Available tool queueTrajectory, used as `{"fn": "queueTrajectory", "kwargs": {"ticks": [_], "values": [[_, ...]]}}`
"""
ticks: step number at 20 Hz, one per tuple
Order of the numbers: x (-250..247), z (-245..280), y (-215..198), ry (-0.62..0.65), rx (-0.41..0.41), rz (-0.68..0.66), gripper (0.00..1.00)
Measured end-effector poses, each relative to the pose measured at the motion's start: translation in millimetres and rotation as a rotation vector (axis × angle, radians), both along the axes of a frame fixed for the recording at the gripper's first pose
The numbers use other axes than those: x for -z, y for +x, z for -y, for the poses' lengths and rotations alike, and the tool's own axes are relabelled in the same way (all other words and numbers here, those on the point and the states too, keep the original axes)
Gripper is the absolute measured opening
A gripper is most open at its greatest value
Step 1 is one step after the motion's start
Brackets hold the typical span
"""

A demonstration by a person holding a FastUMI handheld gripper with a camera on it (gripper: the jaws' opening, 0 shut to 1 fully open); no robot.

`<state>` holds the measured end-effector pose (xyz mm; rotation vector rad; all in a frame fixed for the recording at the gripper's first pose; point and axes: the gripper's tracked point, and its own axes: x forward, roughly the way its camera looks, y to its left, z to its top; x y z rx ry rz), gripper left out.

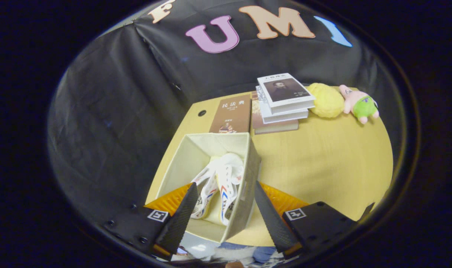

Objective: Open the storage box then place both shoes into the box .Put the left shoe in first, then the right shoe, with the right side of both shoes facing outward in a uniform manner.

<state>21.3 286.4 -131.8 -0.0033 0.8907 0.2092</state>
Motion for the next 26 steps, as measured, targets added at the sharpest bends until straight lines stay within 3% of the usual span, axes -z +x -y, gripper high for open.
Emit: {"fn": "queueTrajectory", "kwargs": {"ticks": [4, 8, 13, 16, 26], "values": [[-20, 61, -7, 0.013, -0.012, 0.169, 0.97], [-37, 130, 3, -0.023, 0.052, 0.360, 0.98], [-58, 146, 3, -0.169, -0.096, 0.641, 0.98], [-66, 143, -3, -0.255, -0.135, 0.793, 0.98], [-66, 141, -23, -0.155, -0.127, 0.866, 1.00]]}}
